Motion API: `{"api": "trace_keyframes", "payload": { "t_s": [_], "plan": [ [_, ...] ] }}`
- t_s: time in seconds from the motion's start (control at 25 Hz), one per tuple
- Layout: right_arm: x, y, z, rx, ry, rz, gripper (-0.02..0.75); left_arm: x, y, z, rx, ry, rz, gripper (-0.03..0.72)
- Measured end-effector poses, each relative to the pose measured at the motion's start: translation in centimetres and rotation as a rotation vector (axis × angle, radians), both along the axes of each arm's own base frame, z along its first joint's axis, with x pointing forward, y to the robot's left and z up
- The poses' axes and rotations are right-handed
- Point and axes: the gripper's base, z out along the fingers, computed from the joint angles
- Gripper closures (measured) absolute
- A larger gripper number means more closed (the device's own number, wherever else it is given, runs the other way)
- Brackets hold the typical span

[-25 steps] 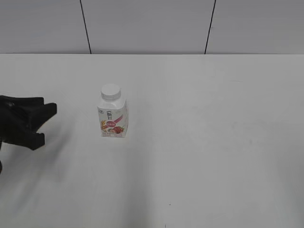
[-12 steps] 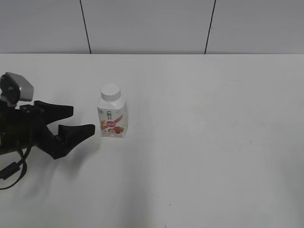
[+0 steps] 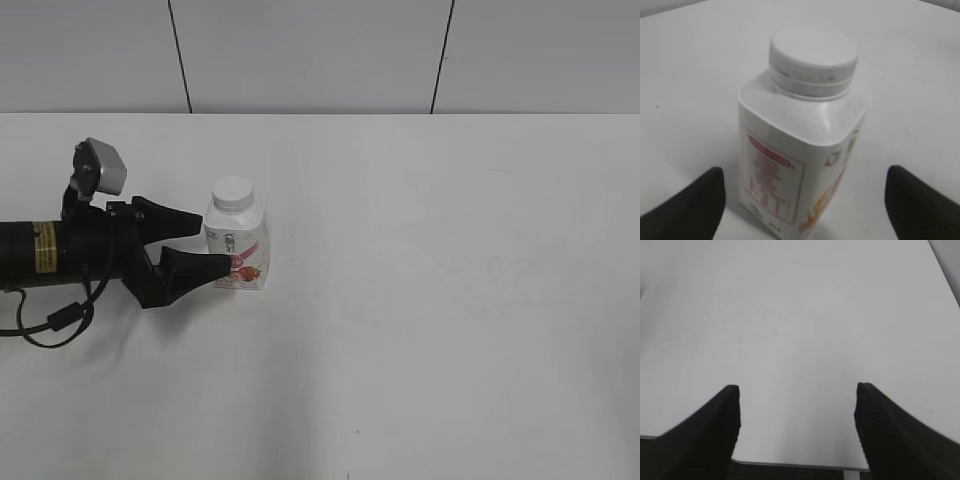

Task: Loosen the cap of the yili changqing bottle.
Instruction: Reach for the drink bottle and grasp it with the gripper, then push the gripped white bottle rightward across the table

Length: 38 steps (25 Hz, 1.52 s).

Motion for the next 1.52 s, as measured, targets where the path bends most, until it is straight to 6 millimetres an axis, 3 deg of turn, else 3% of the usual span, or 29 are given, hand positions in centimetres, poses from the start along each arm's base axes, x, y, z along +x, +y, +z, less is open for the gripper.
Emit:
{"api": "trace_keyframes", "payload": {
  "t_s": [0.52,0.88,1.2,1.52],
  "plan": [
    [0.0,0.0,0.0,0.0,0.0,0.0,0.173,4.3,-0.7,-1.4,0.0,0.009,-0.137,0.098],
    [0.0,0.0,0.0,0.0,0.0,0.0,0.173,3.9,-2.7,-1.4,-0.008,0.033,-0.199,0.106],
    [0.0,0.0,0.0,0.0,0.0,0.0,0.173,3.9,-2.7,-1.8,-0.014,0.046,-0.205,0.223],
    [0.0,0.0,0.0,0.0,0.0,0.0,0.173,3.3,-4.4,-1.9,-0.021,0.046,-0.256,0.249]
  ]
}}
